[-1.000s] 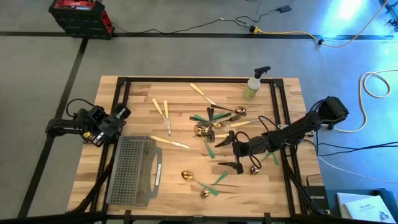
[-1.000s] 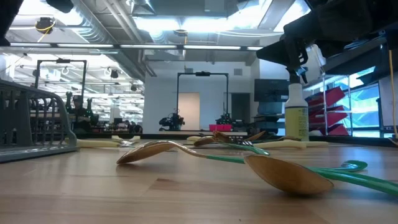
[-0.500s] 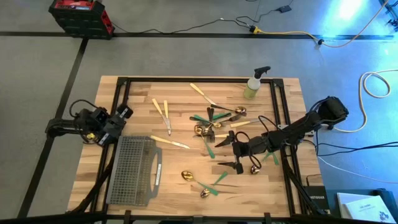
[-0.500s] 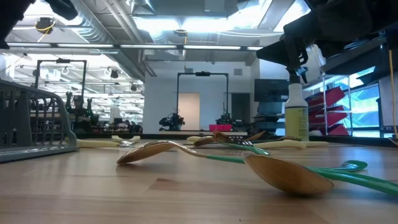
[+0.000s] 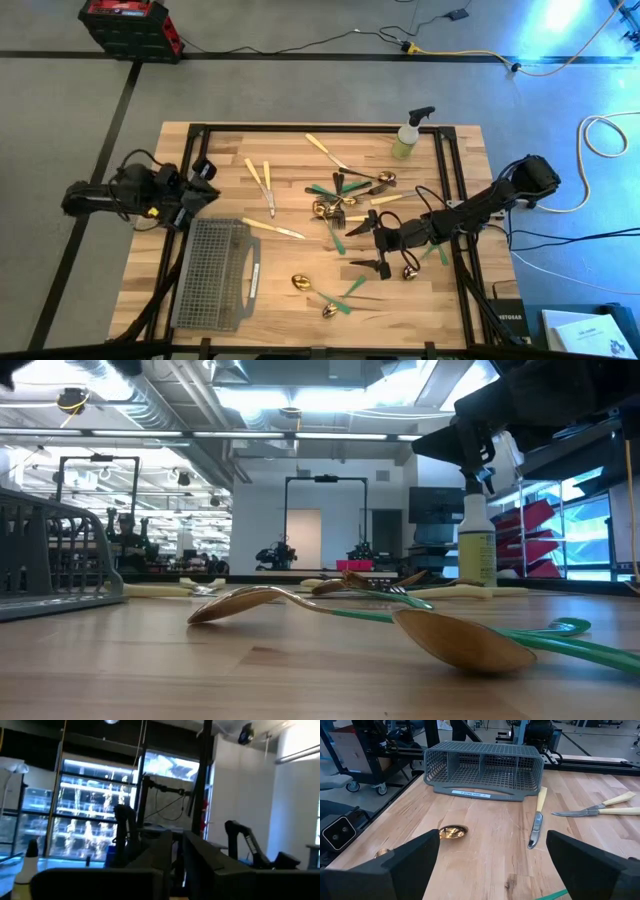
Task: Sort silverware
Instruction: Move the silverware tray to standing position
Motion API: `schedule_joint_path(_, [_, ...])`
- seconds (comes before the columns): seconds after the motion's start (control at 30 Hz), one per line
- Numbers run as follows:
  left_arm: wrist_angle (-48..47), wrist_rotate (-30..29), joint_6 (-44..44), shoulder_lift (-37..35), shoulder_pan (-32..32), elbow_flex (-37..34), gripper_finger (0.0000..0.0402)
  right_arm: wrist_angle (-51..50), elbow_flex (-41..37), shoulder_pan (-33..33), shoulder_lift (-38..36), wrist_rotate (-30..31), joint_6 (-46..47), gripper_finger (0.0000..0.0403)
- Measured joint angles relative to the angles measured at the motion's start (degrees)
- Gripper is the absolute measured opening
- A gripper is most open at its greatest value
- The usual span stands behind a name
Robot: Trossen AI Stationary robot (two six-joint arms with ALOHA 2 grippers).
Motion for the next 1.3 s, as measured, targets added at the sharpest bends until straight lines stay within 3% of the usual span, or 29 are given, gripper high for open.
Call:
schedule_joint_path(0.27, [-36.82,0.93,4.5,21.22,-0.17,25.6,0.0058,-0.04,0.0,0.0,0.0,-0.04,0.06,0.0351])
schedule_joint_path(0.4, [-53.85,0.24,2.58,29.87,-3.08,32.31,0.0048,-0.22,0.0,0.0,0.0,-0.04,0.14,0.0351])
schedule_joint_path(0.6, [-65.78,-6.73,-1.73,37.71,-13.14,33.47,0.0039,-0.21,0.0,0.0,0.0,-0.07,0.13,0.0351])
schedule_joint_path(0.8, [-76.79,-10.7,-12.74,42.27,-25.03,33.45,0.0038,-0.18,0.0,0.0,0.0,0.04,0.13,0.0351])
schedule_joint_path(1.1, [-85.27,-9.76,-31.98,48.7,-38.13,32.84,0.0038,-0.19,0.0,0.0,0.0,0.92,0.13,0.0351])
schedule_joint_path(1.3, [-85.44,-8.2,-34.07,56.3,-42.67,32.4,0.0038,-0.17,0.0,0.0,0.0,1.05,0.13,0.0351])
